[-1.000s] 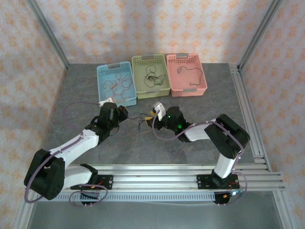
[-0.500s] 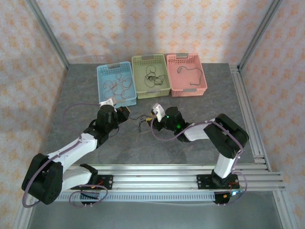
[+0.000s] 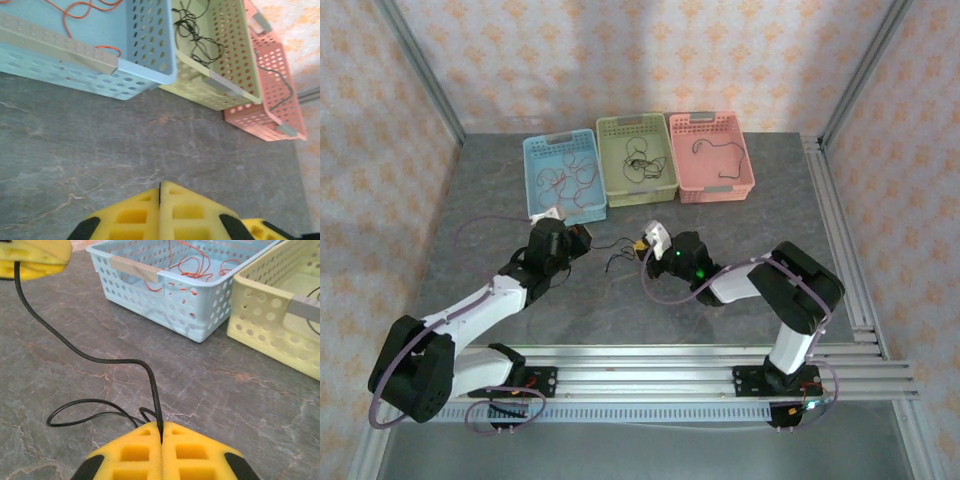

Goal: Untangle the cables

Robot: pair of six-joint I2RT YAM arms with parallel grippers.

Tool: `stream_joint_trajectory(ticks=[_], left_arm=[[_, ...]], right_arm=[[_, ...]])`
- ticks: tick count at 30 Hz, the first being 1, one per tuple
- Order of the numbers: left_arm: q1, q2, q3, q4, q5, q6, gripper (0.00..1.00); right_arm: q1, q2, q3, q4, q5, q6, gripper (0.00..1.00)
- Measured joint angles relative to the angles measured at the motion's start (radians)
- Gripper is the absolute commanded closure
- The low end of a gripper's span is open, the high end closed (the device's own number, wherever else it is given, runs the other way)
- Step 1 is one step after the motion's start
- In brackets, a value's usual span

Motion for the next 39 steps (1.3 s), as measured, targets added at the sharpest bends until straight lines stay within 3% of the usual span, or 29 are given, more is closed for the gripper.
stream_joint_trajectory(ticks=[2, 5, 18, 24, 30, 39], left_arm=[[0.0, 0.005, 0.007, -0.021, -0.016, -0.002, 0.35], [0.0, 0.007, 0.015, -0.047, -0.034, -0.005, 0.19], [0.0, 0.007, 0.016, -0.08, -0.079, -0.007, 0.16], [0.0, 0.007, 0.016, -0.093, -0.085, -0.007, 0.16], [0.0, 0.007, 0.016, -0.095, -0.087, -0.007, 0.16], [0.0, 0.007, 0.016, -0.097, -0.086, -0.007, 0.16]], right_arm=[[0.0, -0.008, -0.023, 0.049, 0.015, 0.0, 1.0], [0.0, -0.021, -0.064, 0.145, 0.034, 0.001, 1.0], [-0.047, -0.039, -0.118, 0.344, 0.137, 0.105, 1.0], [-0.059, -0.129, -0.047, 0.185, 0.196, 0.164, 1.0], [-0.098, -0.179, 0.135, -0.019, 0.235, 0.171, 1.0], [-0.174, -0.032, 0.493, -0.215, 0.281, 0.173, 1.0]])
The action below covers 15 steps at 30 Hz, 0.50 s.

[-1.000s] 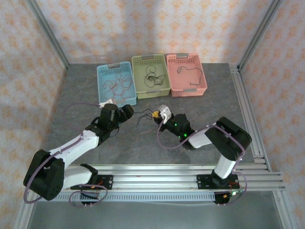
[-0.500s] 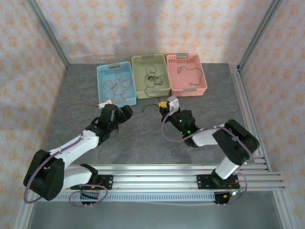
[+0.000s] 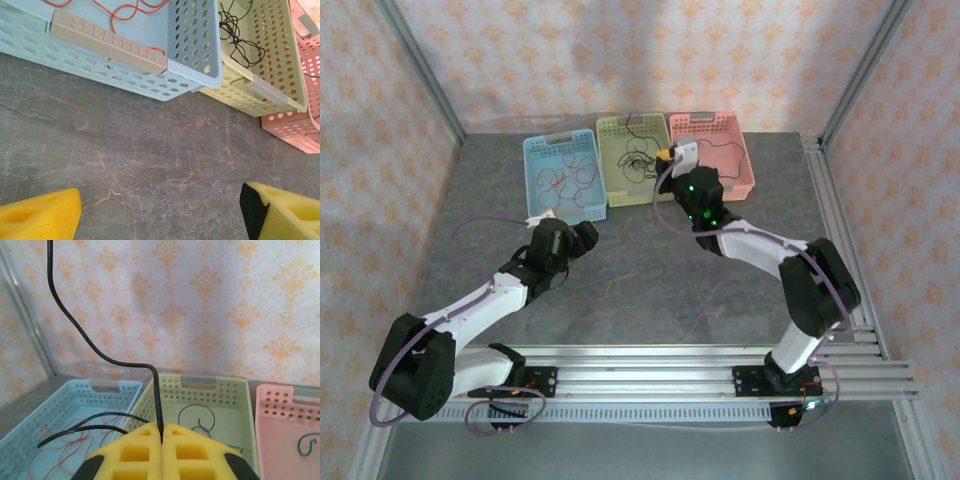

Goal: Untangle the cables

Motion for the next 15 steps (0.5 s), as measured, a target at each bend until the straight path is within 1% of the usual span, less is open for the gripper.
stream_joint_trajectory(ticks=[6, 12, 13, 14, 15], left_arm=[[0.0, 0.002, 0.0, -0.001, 0.0, 0.0, 0.16], [0.0, 0.008, 0.001, -0.005, 0.0, 0.0, 0.16], [0.0, 0.008, 0.002, -0.005, 0.0, 0.0, 0.16], [0.0, 0.009, 0.004, -0.007, 0.0, 0.0, 0.16], [0.0, 0.01, 0.006, -0.007, 0.0, 0.0, 0.16]], right_arm=[[-0.035, 0.193, 0.192, -0.074, 0.04, 0.016, 1.0], [-0.055, 0.341, 0.346, -0.154, 0.073, 0.03, 1.0], [-0.057, 0.365, 0.38, -0.174, 0.077, 0.031, 0.9], [-0.059, 0.382, 0.404, -0.186, 0.08, 0.034, 0.76], [-0.061, 0.399, 0.431, -0.201, 0.08, 0.036, 0.63]])
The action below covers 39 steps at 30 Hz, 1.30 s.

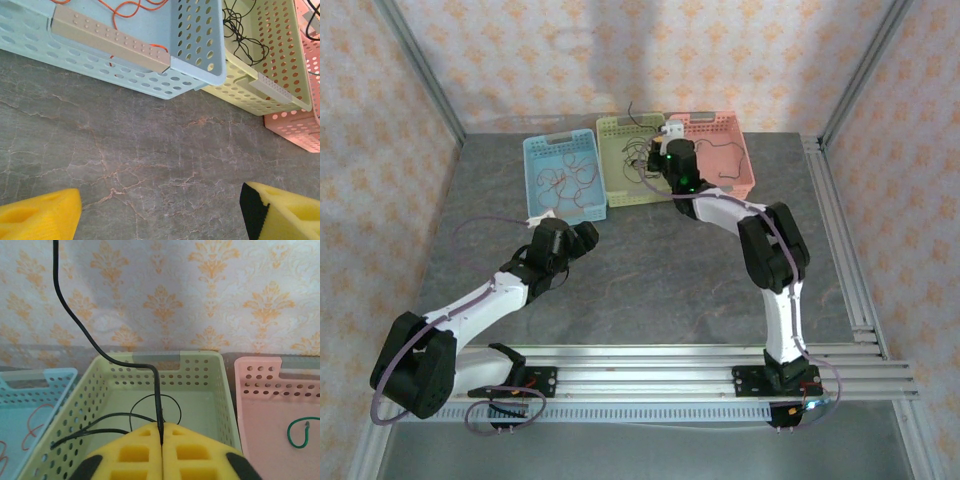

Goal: Untangle the cables

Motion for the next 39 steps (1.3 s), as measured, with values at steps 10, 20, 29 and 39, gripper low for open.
stream_joint_trajectory(ticks=[10, 20, 29, 39], left_arm=[[0.0, 0.001, 0.002, -0.001, 0.0, 0.0, 0.16], [0.0, 0.001, 0.005, 0.0, 0.0, 0.0, 0.16], [0.0, 0.0, 0.005, 0.0, 0.0, 0.0, 0.16], [0.0, 0.0, 0.005, 0.0, 0.0, 0.0, 0.16]], right_arm=[[-0.002, -0.021, -0.023, -0.073, -0.072, 0.007, 0.53], [-0.002, -0.4, -0.561, 0.095, -0.068, 0.052, 0.53], [-0.002, -0.76, -1.023, 0.221, 0.093, 0.034, 0.52], [-0.002, -0.893, -1.212, 0.323, 0.278, -0.06, 0.52]])
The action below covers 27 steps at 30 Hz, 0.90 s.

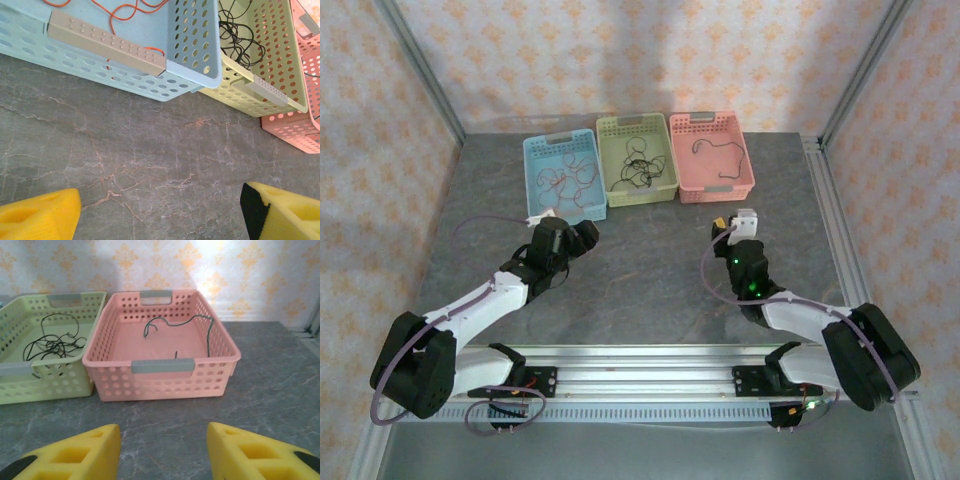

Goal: Untangle the cables

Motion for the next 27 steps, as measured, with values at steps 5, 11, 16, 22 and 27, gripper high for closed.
stream_joint_trajectory(ticks=[5, 11, 16, 22, 27], left_arm=[[0.0, -0.02, -0.006, 0.004, 0.0, 0.0, 0.15], [0.0, -0.029, -0.006, 0.008, 0.0, 0.0, 0.15], [-0.002, -0.029, -0.006, 0.008, 0.0, 0.0, 0.15], [-0.002, -0.029, -0.006, 0.009, 0.001, 0.0, 0.15], [-0.002, -0.029, -0.006, 0.01, 0.001, 0.0, 0.15]], right_arm=[[0.0, -0.002, -0.026, 0.08, 0.082, -0.045, 0.52], [-0.005, 0.102, -0.029, 0.196, 0.2, -0.141, 0.48], [-0.013, 0.147, -0.031, 0.216, 0.229, -0.172, 0.47], [-0.049, 0.126, -0.038, 0.23, 0.253, -0.166, 0.48], [-0.169, 0.16, -0.082, 0.294, 0.256, -0.121, 0.45]])
